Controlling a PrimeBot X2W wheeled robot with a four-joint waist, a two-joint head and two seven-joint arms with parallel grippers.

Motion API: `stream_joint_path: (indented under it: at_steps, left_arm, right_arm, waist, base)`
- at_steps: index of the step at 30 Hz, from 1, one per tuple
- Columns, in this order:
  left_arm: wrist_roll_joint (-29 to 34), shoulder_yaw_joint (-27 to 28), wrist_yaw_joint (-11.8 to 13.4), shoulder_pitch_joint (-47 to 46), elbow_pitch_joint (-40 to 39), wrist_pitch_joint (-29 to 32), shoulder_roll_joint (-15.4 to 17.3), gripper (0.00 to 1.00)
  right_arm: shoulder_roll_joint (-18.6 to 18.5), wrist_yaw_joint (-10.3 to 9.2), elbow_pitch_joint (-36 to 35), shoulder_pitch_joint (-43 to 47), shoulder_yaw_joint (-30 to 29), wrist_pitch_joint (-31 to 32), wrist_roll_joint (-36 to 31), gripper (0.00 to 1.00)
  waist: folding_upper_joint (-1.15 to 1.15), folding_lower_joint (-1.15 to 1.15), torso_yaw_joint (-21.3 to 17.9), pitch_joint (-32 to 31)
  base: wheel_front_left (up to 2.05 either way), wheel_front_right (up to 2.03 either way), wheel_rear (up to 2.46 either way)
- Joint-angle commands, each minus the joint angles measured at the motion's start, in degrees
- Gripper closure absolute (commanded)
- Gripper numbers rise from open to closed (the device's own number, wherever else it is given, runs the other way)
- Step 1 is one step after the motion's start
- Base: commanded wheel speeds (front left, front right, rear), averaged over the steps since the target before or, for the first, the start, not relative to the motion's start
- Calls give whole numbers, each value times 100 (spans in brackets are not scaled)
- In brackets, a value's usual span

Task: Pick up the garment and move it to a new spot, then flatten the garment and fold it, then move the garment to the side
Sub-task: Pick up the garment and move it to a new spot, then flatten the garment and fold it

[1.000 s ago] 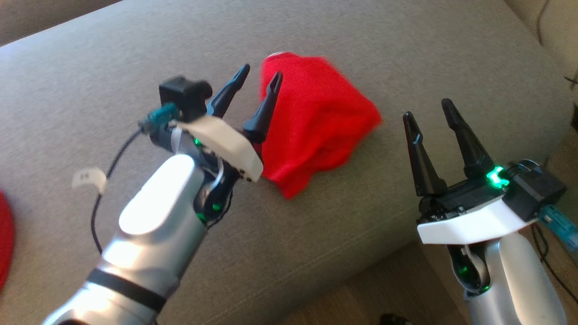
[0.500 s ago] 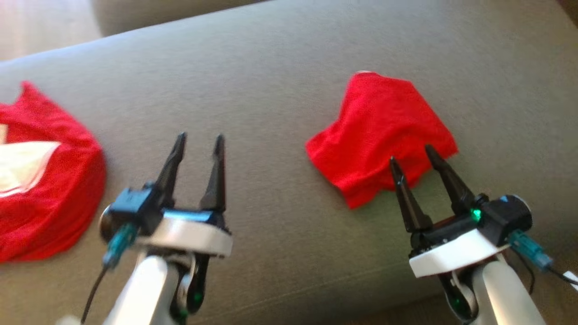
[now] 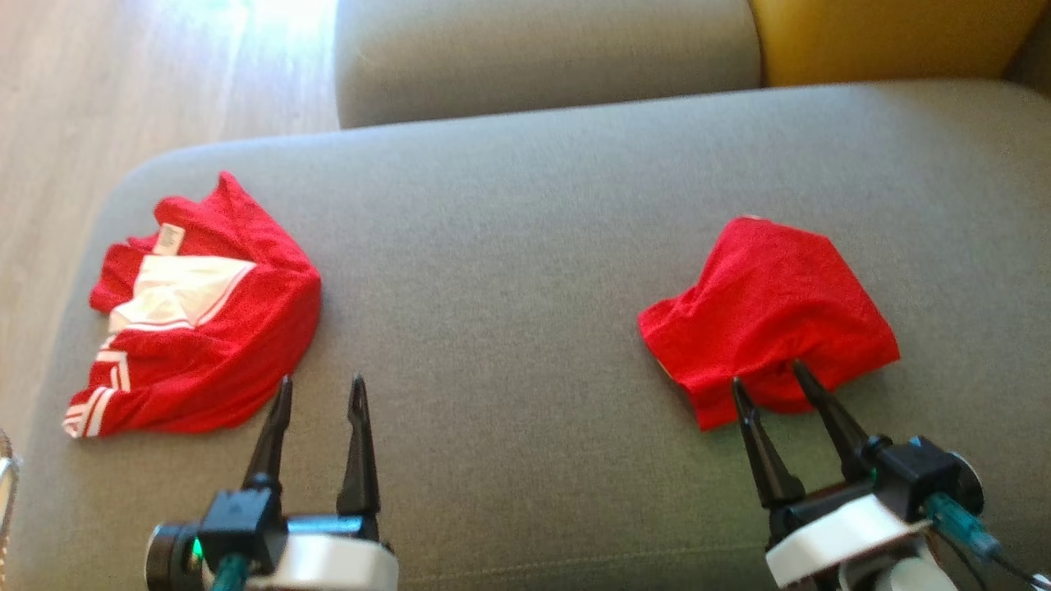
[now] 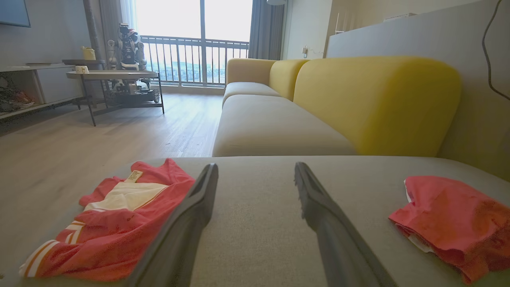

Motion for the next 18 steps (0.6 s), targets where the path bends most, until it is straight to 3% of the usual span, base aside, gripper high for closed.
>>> stream_joint_path:
  at_steps: [1, 6, 18]
  left_arm:
    - [124, 218, 61, -28, -232, -30, -40, 0]
    - [198, 416, 112, 353, -188, -30, -56, 0]
    - [327, 615, -92, 533, -104, -30, -69, 0]
  right_arm:
    - [0, -1, -192, -12, 57, -37, -54, 0]
    - [0, -1, -214, 202, -3, -37, -100, 0]
    - [0, -1, -201, 371, -258, -37, -154, 0]
  waist:
    - [0, 1, 124, -202]
    - [0, 1, 84, -320]
    - [0, 1, 108, -314]
  base:
    - [0, 0, 0]
    - [0, 0, 0]
    - [0, 0, 0]
